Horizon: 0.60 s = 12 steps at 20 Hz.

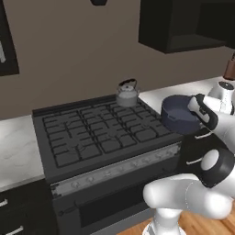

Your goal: Pick the kettle from the cabinet and place it on a stove burner. Then pick the pot from the counter and place it on another stove burner. Finally, turn both burners on.

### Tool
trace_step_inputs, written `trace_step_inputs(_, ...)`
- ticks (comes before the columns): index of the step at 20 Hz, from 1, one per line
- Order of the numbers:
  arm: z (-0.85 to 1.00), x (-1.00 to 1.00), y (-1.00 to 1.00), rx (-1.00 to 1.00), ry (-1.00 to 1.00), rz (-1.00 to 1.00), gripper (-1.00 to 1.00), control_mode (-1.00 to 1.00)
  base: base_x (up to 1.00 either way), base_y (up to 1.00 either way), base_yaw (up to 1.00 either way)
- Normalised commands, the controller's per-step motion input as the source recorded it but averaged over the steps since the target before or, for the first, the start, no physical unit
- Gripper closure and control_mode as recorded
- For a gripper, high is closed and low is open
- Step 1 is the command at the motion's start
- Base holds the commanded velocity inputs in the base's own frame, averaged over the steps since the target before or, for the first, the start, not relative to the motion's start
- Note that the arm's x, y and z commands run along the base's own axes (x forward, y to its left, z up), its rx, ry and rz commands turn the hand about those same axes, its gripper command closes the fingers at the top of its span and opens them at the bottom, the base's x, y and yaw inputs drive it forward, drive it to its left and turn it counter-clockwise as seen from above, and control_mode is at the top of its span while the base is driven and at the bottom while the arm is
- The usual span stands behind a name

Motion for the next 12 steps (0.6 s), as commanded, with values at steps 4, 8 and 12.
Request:
trace_step_inputs(4, 0.00, 0.00, 0.00, 0.00, 0.00, 0.00, 1.00, 1.00, 0.00, 0.63, -0.02)
trace_step_inputs(8, 0.00, 0.00, 0.00, 0.00, 0.00, 0.00, 1.00, 1.00, 0.09, 0.50, 0.00)
trace_step_inputs(12, 0.00, 0.00, 0.00, 0.00, 0.00, 0.00, 1.00, 1.00, 0.21, 0.34, 0.00)
